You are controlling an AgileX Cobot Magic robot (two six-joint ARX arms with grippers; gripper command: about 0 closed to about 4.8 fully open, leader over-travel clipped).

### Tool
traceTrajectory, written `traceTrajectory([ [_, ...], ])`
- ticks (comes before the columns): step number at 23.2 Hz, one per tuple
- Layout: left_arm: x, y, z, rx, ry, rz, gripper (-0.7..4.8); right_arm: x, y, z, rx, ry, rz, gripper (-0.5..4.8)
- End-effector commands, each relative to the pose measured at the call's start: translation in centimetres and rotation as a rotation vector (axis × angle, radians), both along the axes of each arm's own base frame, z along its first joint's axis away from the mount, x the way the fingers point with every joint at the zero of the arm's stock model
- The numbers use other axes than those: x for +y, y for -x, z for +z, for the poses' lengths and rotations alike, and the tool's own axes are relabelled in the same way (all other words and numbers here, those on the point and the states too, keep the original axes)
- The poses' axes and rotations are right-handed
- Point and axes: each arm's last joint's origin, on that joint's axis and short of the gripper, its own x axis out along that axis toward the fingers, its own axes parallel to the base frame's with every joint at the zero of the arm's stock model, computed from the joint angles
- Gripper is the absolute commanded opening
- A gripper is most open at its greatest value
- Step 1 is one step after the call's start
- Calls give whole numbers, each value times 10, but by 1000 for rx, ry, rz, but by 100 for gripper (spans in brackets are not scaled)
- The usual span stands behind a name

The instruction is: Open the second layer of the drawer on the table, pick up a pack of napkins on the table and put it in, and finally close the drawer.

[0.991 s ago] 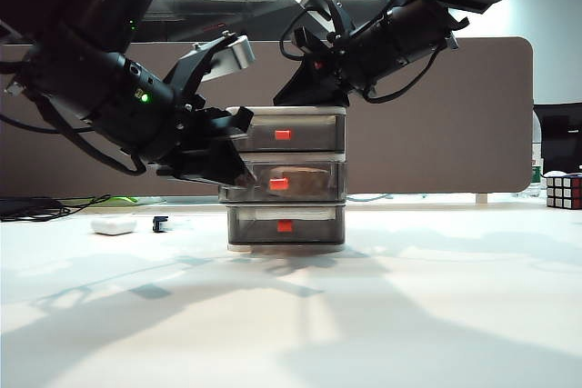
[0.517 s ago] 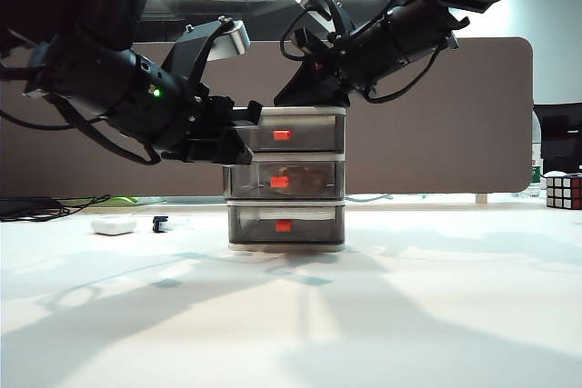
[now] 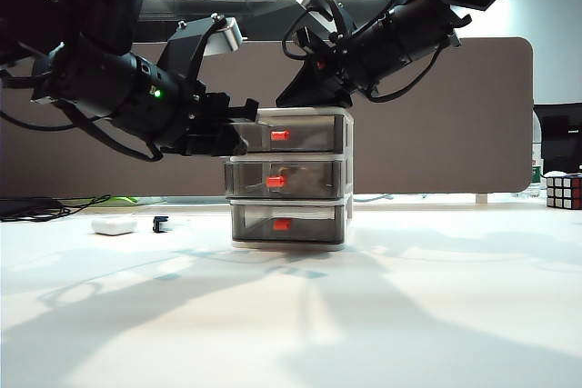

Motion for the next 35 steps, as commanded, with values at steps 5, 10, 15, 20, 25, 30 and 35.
traceTrajectory([
  [5, 0, 2, -3, 47, -8, -23, -3, -2, 3, -19, 123, 50, -11, -5],
  [10, -2, 6, 1, 63, 26, -138, -3, -2, 4, -20, 110, 61, -3, -5],
  [15, 0, 4, -3, 95, 15, -118, -3, -2, 4, -20, 113, 63, -3, -5],
  [20, -9, -19, -8, 99, 3, -86, -3, -2, 4, -20, 114, 63, -3, -5],
  [25, -18, -32, -7, 60, -31, 41, -3, -2, 5, -21, 123, 68, 4, -5],
  [30, -10, -16, 8, 38, -29, 16, -3, -3, 9, -1, 39, 38, 48, -5],
  [35, 23, 38, 34, 4, -46, 37, -3, -15, 36, 55, -91, 30, 25, -5],
])
